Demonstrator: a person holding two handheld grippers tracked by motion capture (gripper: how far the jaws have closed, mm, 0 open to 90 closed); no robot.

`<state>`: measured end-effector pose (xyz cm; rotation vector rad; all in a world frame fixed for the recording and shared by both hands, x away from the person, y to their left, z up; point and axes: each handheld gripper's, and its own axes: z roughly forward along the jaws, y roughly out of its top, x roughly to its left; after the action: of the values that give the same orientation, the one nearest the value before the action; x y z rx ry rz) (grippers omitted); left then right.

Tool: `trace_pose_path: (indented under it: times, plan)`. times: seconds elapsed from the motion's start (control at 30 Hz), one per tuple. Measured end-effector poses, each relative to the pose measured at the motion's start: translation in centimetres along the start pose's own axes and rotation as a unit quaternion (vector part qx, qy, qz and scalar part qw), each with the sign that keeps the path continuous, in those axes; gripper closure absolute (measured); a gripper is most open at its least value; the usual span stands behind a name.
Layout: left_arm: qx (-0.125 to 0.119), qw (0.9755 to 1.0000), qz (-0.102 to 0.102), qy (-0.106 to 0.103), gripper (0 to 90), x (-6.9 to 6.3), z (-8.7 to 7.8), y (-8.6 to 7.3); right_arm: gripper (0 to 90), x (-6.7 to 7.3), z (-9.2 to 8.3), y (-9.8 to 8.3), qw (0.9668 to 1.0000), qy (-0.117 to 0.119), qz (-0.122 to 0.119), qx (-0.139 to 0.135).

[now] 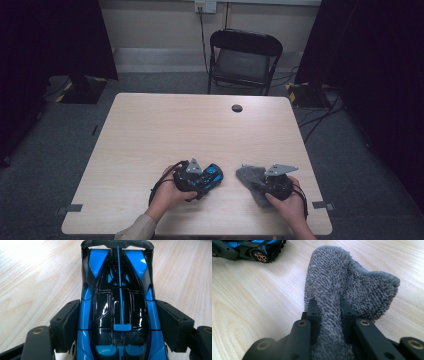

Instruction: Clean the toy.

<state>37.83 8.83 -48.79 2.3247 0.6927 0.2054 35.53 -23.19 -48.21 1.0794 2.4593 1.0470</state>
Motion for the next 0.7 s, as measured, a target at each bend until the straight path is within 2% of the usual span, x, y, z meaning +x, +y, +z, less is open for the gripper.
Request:
trace_pose_path:
  times: [0.07, 0.17, 0.23, 0.3, 0.47, 0.63, 0.7]
  plan:
    - [0.010, 0.9999, 0.009, 0.009, 25.7, -0.3, 0.1, 0.3, 75.3, 0.0, 0.0, 0.0, 1.0000, -0.001, 0.000, 0.000]
    - [0.012, 0.9998, 0.004, 0.012, 25.9, -0.4, 0.1, 0.3, 75.3, 0.0, 0.0, 0.0, 1.0000, 0.000, 0.001, -0.001]
    - [0.007, 0.9999, 0.005, 0.011, 26.0, -0.4, 0.1, 0.2, 75.3, 0.0, 0.0, 0.0, 1.0000, 0.001, 0.002, -0.001]
    - [-0.004, 1.0000, -0.003, 0.007, 26.1, -0.3, 0.0, -0.1, 75.4, 0.0, 0.0, 0.0, 1.0000, 0.001, 0.004, -0.001]
    - [-0.013, 0.9998, -0.013, 0.004, 26.1, -0.3, -0.3, -0.3, 75.3, 0.0, 0.0, 0.0, 1.0000, 0.001, 0.003, -0.001]
    - [-0.034, 0.9994, -0.009, 0.005, 26.9, -0.1, -1.1, 0.3, 75.4, 0.0, 0.0, 0.0, 1.0000, 0.001, 0.004, -0.001]
    - [-0.029, 0.9996, -0.005, 0.006, 26.9, 0.0, -1.2, 0.6, 75.4, 0.0, 0.0, 0.0, 1.0000, 0.000, 0.004, -0.001]
